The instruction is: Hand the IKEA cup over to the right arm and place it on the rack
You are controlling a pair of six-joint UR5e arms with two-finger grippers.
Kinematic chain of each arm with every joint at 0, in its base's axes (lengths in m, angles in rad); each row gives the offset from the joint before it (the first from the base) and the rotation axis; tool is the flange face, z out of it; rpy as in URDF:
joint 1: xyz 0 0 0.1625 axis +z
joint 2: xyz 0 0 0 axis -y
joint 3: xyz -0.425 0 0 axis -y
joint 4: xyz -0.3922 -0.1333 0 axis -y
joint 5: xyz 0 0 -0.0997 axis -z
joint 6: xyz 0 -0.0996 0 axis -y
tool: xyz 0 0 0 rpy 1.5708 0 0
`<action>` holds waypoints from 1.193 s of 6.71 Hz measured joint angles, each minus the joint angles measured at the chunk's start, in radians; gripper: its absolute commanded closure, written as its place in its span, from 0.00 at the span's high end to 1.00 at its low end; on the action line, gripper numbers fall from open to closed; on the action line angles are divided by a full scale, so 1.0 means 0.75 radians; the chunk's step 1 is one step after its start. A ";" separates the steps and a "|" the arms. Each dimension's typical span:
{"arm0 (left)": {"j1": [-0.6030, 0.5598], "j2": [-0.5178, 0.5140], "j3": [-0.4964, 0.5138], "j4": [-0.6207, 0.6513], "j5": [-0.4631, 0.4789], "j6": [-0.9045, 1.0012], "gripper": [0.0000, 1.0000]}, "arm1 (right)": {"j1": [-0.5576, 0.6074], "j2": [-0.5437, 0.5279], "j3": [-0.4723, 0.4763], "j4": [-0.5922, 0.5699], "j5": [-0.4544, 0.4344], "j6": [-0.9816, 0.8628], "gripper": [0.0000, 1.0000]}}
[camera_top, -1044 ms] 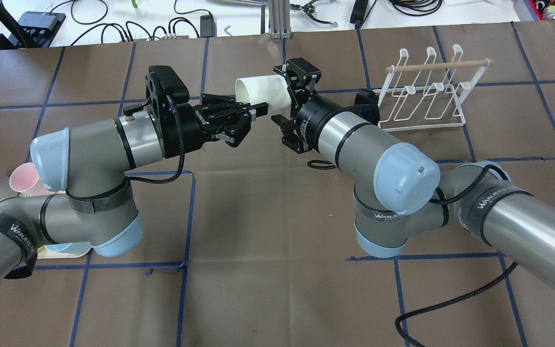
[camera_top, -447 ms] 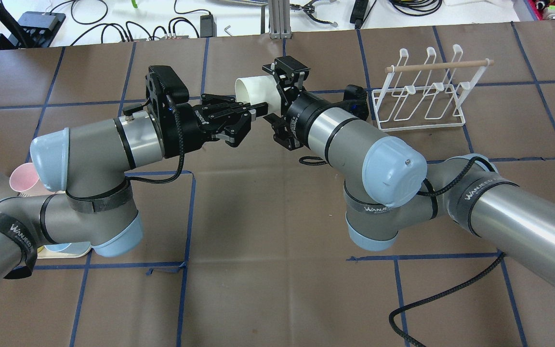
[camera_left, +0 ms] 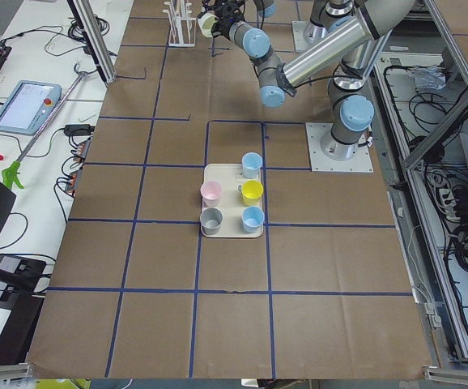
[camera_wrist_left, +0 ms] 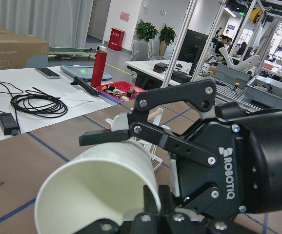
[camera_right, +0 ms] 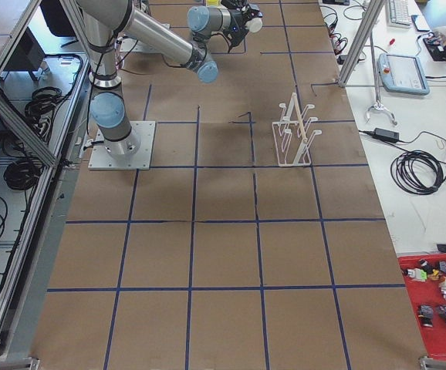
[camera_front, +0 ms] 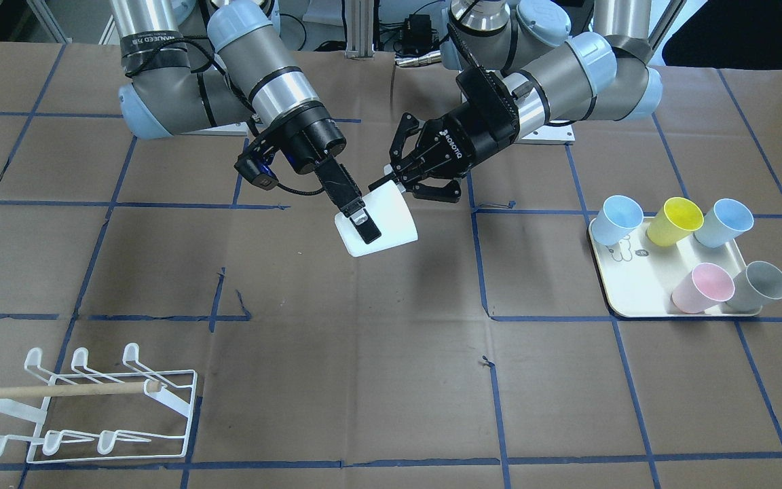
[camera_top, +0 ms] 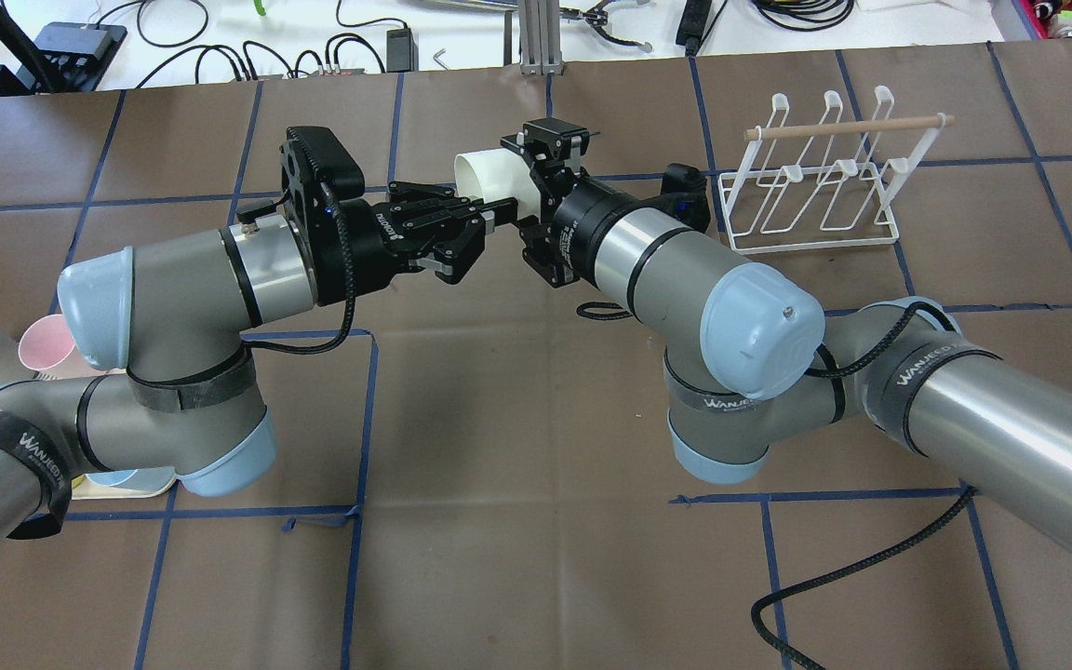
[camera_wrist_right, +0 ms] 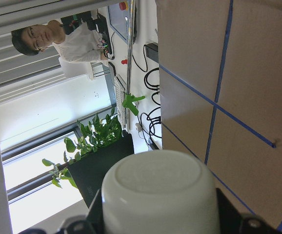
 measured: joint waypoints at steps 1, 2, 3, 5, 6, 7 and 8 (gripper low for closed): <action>0.000 0.001 0.001 0.000 0.001 -0.006 0.61 | -0.001 0.000 0.000 -0.004 0.001 0.001 0.50; 0.000 0.004 0.003 0.001 0.002 -0.015 0.87 | -0.001 0.000 0.000 -0.007 0.004 0.001 0.46; 0.000 0.010 0.005 0.002 0.002 -0.039 0.95 | -0.001 0.000 -0.001 -0.009 0.009 0.001 0.44; 0.002 0.023 0.006 0.002 0.006 -0.082 0.99 | 0.000 0.000 -0.002 -0.011 0.015 0.001 0.39; 0.009 0.026 0.006 0.002 0.013 -0.089 0.99 | -0.001 0.001 -0.006 -0.011 0.016 0.001 0.34; 0.029 0.031 0.004 0.001 0.036 -0.093 0.99 | -0.001 0.005 -0.010 -0.012 0.016 0.000 0.31; 0.075 0.045 -0.003 -0.001 0.063 -0.095 0.99 | -0.003 0.015 -0.015 -0.019 0.016 -0.013 0.29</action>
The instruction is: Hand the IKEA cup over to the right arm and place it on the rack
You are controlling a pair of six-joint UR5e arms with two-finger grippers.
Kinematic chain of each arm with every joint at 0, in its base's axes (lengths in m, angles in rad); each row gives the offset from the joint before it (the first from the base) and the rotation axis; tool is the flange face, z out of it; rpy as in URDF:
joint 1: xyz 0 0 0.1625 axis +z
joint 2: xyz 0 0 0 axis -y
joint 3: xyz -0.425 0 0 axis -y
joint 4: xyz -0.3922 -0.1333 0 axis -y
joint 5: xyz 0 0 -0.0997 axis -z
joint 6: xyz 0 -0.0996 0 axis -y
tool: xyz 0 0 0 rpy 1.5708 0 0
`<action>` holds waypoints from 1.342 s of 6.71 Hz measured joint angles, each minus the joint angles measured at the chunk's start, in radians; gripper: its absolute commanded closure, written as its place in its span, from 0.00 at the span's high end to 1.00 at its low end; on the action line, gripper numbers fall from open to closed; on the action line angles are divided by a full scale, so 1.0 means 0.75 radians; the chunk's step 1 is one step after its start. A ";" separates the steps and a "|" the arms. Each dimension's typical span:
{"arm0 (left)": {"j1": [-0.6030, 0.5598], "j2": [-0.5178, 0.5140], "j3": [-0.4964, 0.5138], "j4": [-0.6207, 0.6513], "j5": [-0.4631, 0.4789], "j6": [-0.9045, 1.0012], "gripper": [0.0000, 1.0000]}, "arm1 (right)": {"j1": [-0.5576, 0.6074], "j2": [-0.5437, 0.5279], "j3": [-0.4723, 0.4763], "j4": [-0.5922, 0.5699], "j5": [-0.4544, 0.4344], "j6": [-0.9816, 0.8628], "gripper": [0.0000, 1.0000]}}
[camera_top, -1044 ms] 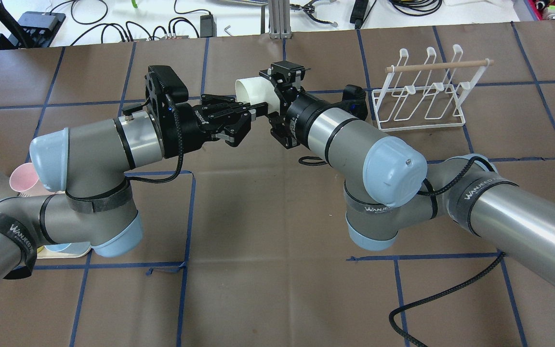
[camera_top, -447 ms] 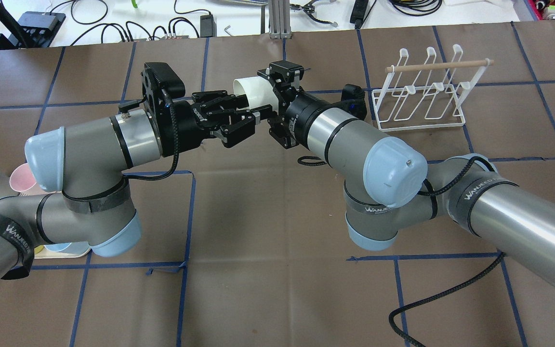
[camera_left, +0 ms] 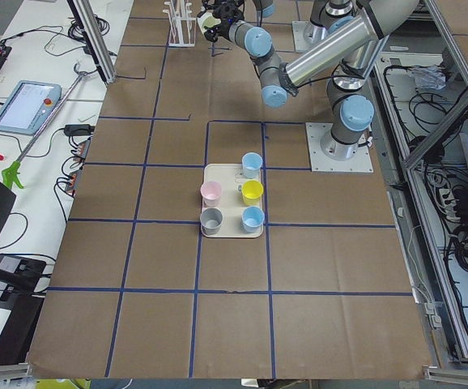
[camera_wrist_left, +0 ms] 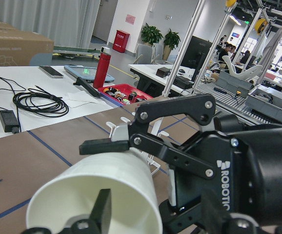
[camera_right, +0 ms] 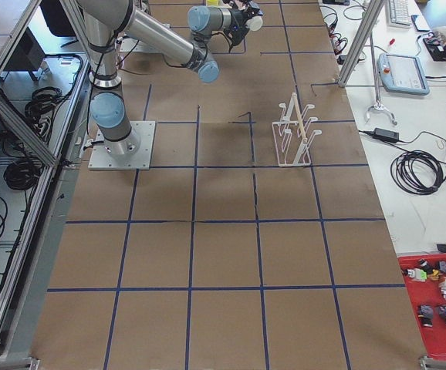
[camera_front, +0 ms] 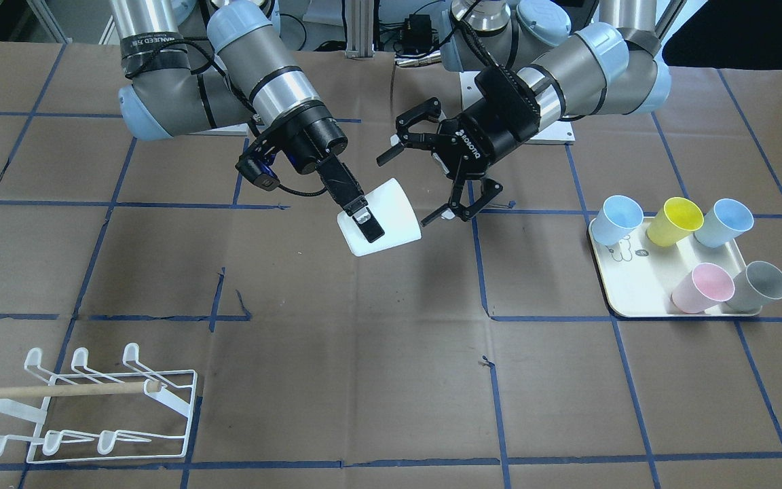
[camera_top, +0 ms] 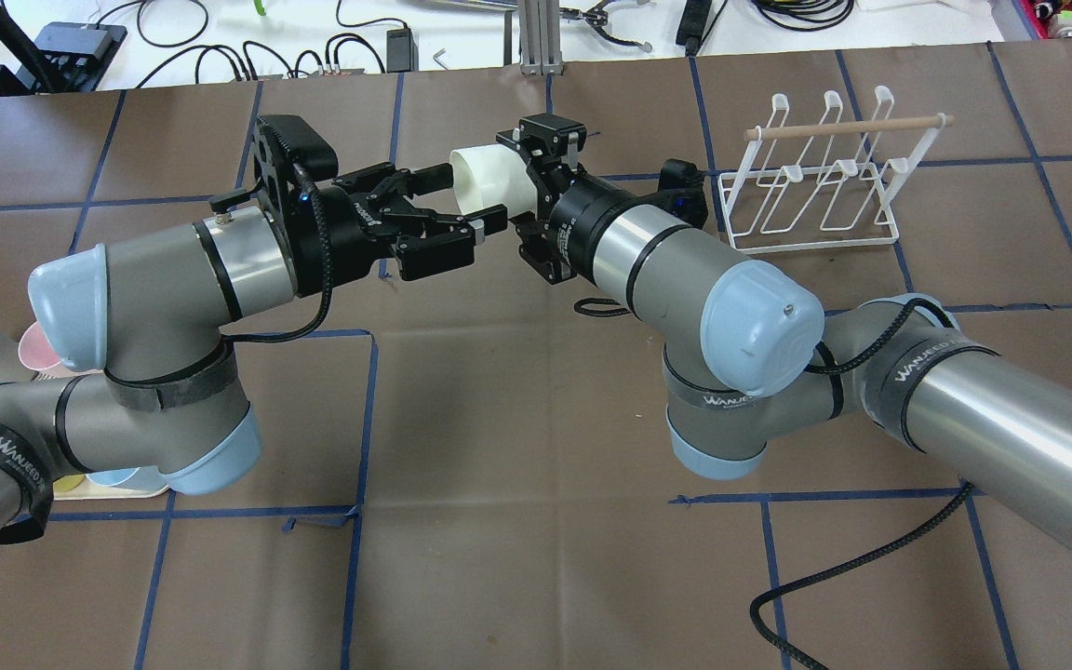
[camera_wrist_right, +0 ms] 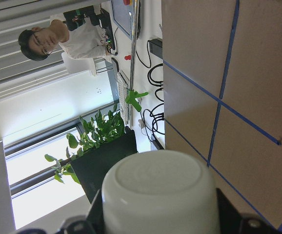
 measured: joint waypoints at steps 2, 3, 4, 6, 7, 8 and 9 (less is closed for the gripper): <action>0.112 0.030 -0.001 -0.012 0.047 -0.008 0.99 | -0.026 0.019 -0.031 -0.015 -0.003 -0.051 0.20; 0.134 0.031 0.005 -0.020 0.147 -0.032 0.99 | -0.065 0.024 -0.052 -0.015 -0.008 -0.137 0.15; 0.141 0.026 0.020 -0.044 0.294 -0.075 0.99 | -0.109 0.023 -0.062 -0.015 -0.015 -0.282 0.14; 0.125 0.024 0.139 -0.278 0.597 -0.127 0.99 | -0.189 0.018 -0.068 -0.017 -0.040 -0.630 0.11; 0.103 0.025 0.243 -0.496 0.747 -0.133 0.99 | -0.231 0.015 -0.069 -0.017 -0.071 -0.793 0.11; 0.067 0.025 0.370 -0.773 0.900 -0.136 0.99 | -0.289 0.014 -0.069 -0.016 -0.095 -0.977 0.11; 0.024 0.021 0.512 -1.083 1.043 -0.143 0.99 | -0.355 0.014 -0.069 -0.016 -0.109 -1.187 0.09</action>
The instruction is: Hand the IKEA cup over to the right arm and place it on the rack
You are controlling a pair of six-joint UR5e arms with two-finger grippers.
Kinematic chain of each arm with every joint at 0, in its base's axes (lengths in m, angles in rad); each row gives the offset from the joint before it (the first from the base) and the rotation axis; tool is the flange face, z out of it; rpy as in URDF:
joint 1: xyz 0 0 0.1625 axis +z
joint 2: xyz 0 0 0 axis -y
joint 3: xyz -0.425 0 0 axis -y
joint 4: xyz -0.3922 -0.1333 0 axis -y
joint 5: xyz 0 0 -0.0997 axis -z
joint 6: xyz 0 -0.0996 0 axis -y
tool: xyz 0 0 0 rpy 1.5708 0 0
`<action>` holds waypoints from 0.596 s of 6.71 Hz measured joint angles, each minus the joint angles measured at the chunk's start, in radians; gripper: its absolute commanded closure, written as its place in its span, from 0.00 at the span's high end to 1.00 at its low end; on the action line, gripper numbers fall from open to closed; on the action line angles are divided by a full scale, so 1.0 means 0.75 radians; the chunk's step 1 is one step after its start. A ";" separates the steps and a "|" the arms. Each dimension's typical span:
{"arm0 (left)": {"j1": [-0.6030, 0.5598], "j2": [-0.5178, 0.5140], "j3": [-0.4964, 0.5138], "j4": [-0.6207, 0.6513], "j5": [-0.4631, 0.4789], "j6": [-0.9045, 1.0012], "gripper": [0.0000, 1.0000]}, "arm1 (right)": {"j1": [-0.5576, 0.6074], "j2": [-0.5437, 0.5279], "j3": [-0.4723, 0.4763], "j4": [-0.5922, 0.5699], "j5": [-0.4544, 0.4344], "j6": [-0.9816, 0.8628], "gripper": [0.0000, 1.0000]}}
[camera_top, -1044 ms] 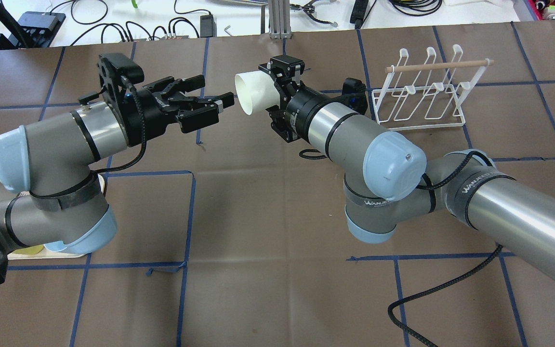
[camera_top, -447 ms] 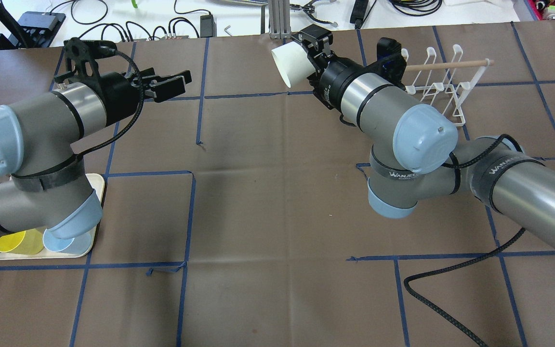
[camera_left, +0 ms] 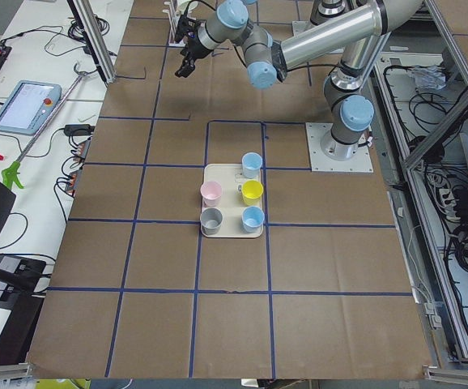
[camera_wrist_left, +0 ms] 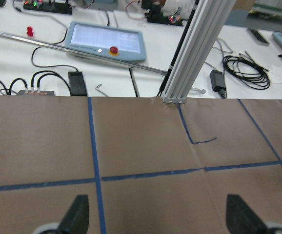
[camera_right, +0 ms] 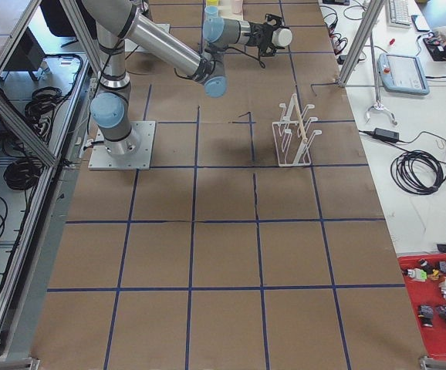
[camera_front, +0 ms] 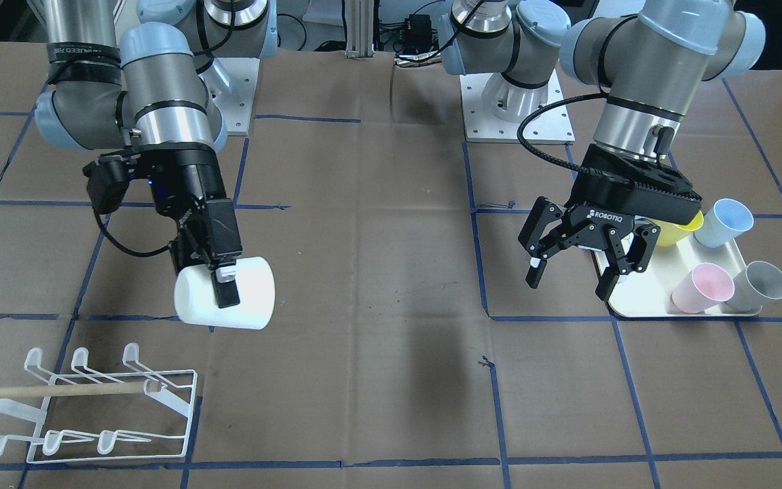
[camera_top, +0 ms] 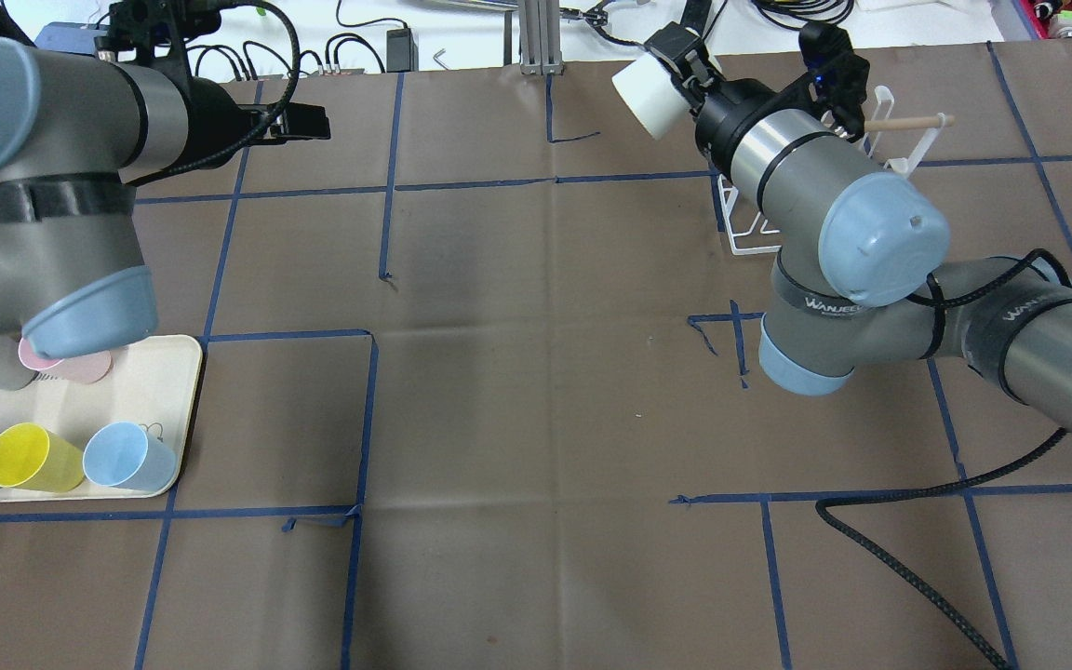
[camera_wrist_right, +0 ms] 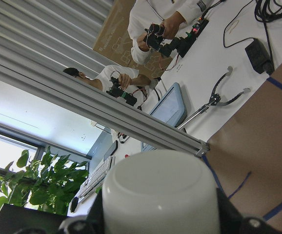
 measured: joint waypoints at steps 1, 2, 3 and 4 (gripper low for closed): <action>-0.035 -0.009 0.152 -0.334 0.109 -0.016 0.99 | -0.055 0.002 -0.003 -0.001 -0.026 -0.223 0.09; -0.051 -0.013 0.279 -0.645 0.168 -0.029 0.99 | -0.093 0.014 -0.027 -0.001 -0.062 -0.424 0.09; -0.058 -0.006 0.372 -0.917 0.208 -0.036 0.99 | -0.118 0.056 -0.083 -0.009 -0.089 -0.604 0.09; -0.060 0.025 0.414 -1.124 0.238 -0.039 0.99 | -0.132 0.128 -0.151 -0.033 -0.102 -0.746 0.10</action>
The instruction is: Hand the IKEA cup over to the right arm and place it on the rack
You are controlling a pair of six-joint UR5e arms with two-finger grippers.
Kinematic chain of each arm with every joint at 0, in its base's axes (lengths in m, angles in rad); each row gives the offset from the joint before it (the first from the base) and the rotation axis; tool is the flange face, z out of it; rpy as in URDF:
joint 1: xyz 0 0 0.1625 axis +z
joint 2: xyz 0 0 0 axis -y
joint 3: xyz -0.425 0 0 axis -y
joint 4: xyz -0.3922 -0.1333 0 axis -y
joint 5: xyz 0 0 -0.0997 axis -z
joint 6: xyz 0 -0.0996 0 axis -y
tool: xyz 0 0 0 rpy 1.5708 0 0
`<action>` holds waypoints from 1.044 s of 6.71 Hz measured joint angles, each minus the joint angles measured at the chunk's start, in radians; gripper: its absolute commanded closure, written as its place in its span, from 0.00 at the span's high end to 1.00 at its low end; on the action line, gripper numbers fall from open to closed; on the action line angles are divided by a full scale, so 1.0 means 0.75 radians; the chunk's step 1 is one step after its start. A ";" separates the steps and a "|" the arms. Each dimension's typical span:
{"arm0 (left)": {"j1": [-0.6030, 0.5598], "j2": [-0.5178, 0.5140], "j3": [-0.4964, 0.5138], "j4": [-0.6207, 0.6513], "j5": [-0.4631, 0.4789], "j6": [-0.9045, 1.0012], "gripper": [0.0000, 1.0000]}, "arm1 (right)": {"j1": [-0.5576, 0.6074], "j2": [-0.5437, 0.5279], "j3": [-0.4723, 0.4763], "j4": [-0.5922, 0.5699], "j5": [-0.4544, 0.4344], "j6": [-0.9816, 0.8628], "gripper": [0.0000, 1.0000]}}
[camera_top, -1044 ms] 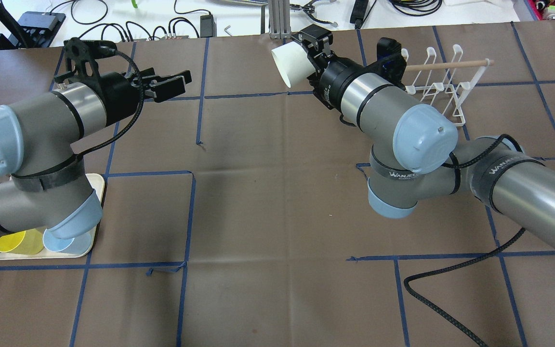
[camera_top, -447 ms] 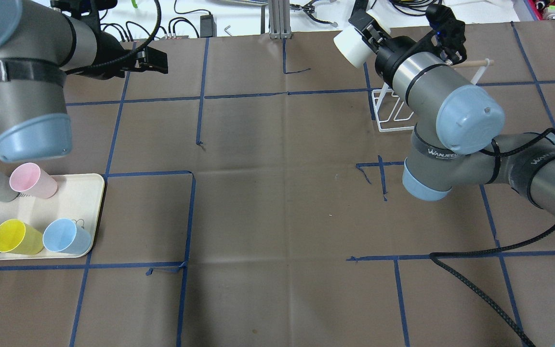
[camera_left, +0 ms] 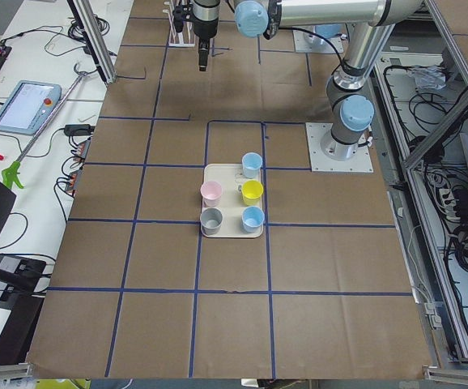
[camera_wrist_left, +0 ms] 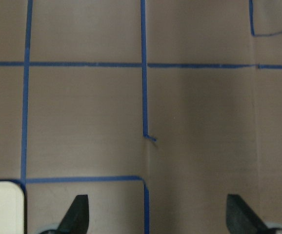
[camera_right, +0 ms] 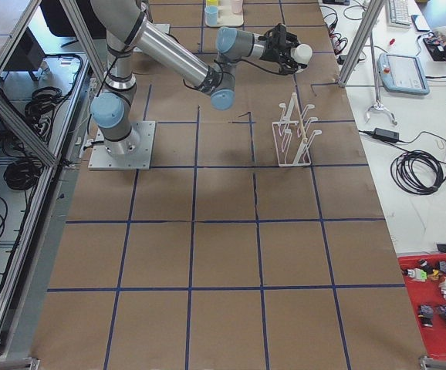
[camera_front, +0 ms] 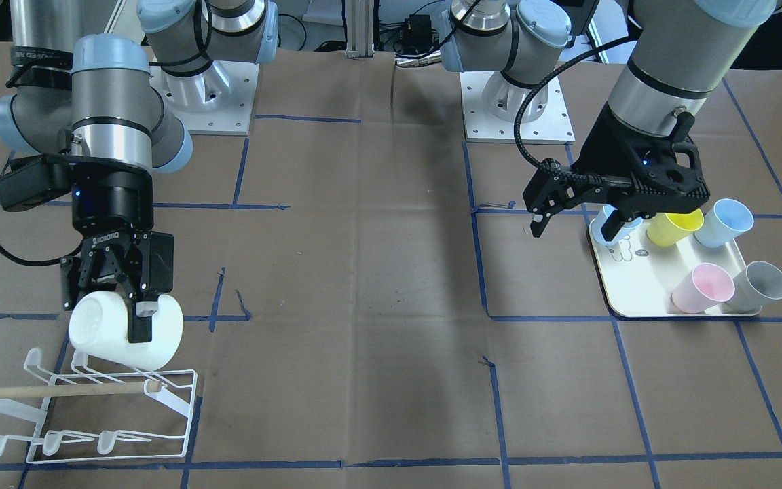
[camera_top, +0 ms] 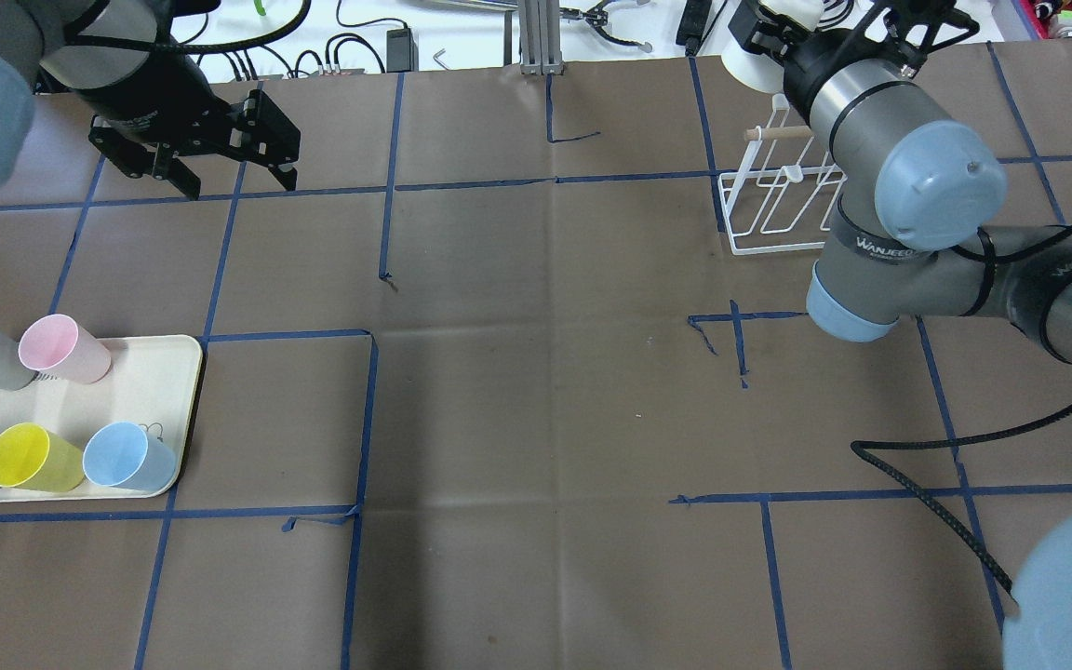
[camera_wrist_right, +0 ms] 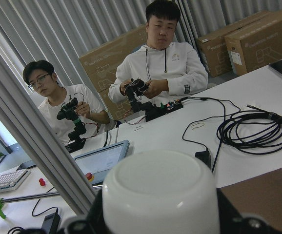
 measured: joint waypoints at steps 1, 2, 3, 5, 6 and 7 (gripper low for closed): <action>0.004 0.049 -0.008 -0.115 0.013 0.006 0.99 | -0.020 0.079 -0.068 -0.035 -0.003 -0.089 0.10; 0.013 0.091 -0.036 -0.171 0.031 0.014 0.99 | -0.047 0.150 -0.131 -0.058 0.002 -0.157 0.10; 0.032 0.127 -0.076 -0.198 0.071 0.039 0.99 | -0.070 0.223 -0.195 -0.063 0.010 -0.242 0.10; 0.168 0.209 -0.197 -0.206 0.123 0.201 0.99 | -0.091 0.338 -0.274 -0.071 0.003 -0.371 0.10; 0.272 0.249 -0.271 -0.202 0.140 0.303 0.99 | -0.091 0.360 -0.271 -0.073 -0.002 -0.389 0.10; 0.381 0.282 -0.344 -0.183 0.168 0.415 0.98 | -0.090 0.372 -0.256 -0.075 -0.005 -0.395 0.10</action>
